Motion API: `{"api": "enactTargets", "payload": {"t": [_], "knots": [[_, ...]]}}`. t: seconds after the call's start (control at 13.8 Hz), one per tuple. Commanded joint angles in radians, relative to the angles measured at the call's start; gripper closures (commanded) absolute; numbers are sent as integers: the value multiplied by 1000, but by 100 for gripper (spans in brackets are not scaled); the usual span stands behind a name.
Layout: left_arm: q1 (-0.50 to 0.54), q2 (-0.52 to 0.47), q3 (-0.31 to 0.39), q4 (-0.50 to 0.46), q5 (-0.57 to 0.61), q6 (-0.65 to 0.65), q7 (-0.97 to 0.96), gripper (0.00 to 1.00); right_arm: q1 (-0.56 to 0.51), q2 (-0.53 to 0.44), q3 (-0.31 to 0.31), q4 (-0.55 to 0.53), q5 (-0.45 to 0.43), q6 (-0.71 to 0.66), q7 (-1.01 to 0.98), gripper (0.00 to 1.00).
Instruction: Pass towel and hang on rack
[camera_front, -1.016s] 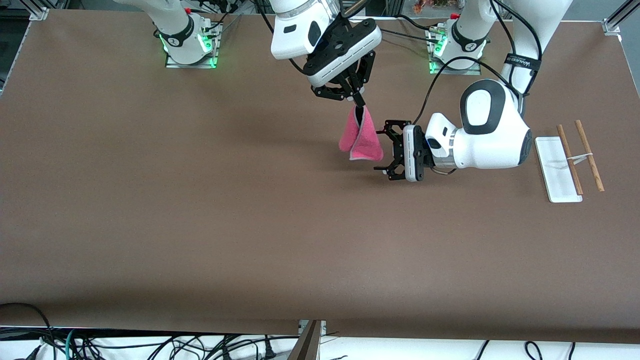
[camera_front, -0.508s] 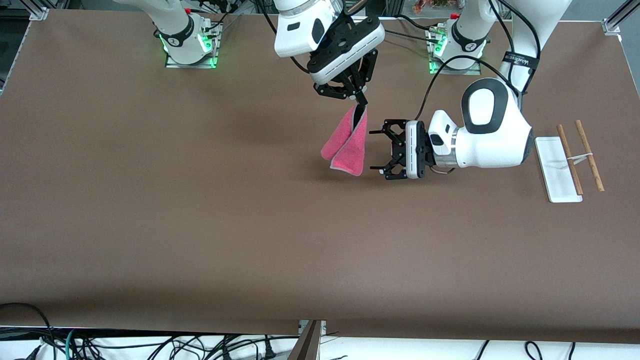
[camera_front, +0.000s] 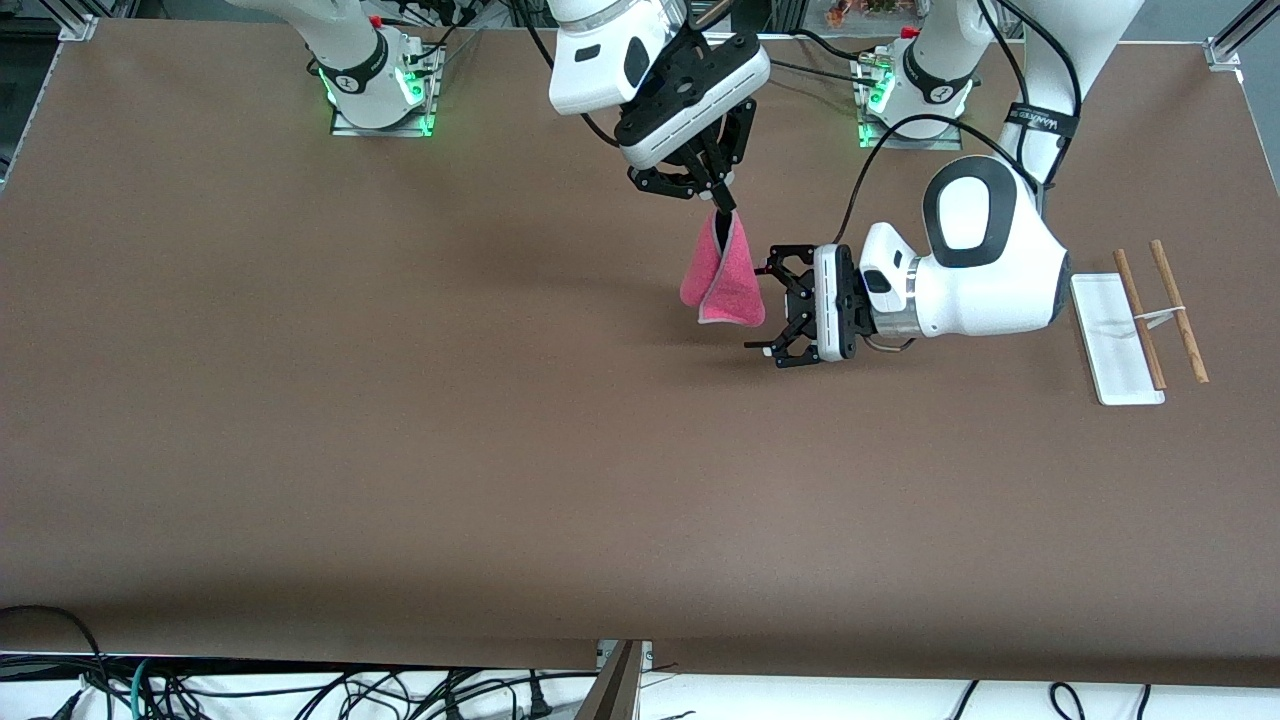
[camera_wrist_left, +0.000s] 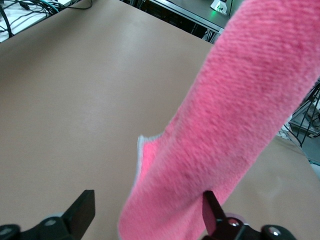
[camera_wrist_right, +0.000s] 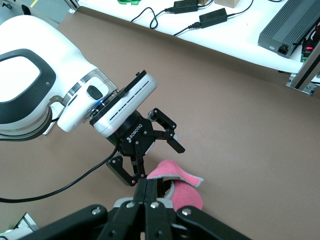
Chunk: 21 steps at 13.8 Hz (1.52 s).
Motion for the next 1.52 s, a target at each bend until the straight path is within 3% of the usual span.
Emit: {"api": "enactTargets", "payload": {"t": [0.0,0.15,0.22,1.16,1.31,1.45], "knots": [[-4,-17,-3,-24,-76,23,99,46,10,7,-5,16,-16,5,11,100],[0,-15,-36,-33,-95,23,137,92,12,7,-5,16,-16,5,11,100],[0,-15,-37,-31,-95,23,137,100,12,7,-5,16,-16,5,11,100],[12,-24,-28,-18,-90,31,125,100,15,9,-5,16,-16,5,11,100],[12,-24,-26,-18,-85,29,123,100,15,9,-6,16,-16,5,11,75],[14,-23,-25,-16,-44,29,88,100,15,9,-8,16,-20,7,2,0]]}}
